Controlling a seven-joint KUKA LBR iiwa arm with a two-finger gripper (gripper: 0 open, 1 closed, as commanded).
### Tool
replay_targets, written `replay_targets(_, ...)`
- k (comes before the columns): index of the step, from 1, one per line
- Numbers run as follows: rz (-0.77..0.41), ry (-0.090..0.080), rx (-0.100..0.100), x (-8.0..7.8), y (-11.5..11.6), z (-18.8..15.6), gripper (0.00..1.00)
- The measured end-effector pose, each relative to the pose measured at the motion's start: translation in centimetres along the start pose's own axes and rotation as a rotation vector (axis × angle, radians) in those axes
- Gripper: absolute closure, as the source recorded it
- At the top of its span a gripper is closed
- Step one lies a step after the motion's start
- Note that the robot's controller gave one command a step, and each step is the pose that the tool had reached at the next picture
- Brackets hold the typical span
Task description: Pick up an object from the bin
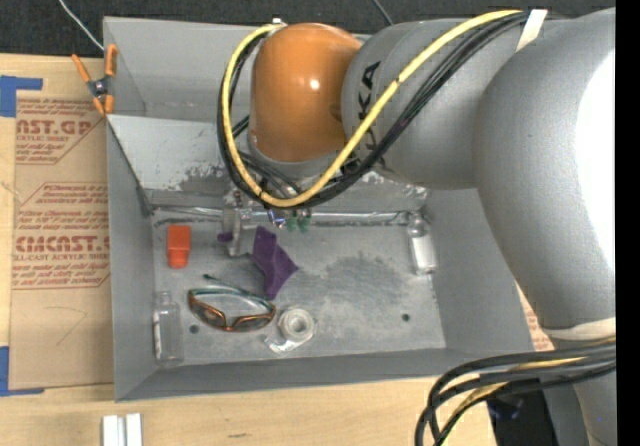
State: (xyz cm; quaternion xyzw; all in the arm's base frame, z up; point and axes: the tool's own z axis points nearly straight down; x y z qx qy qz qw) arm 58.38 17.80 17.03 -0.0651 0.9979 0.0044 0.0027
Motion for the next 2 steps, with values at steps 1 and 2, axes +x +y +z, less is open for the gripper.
replay_targets(1,-0.017,0.007,0.001,0.4,-1.7,9.3,1.0)
replay_targets(2,-0.002,-0.003,-0.001,0.6,-0.6,-3.3,1.0)
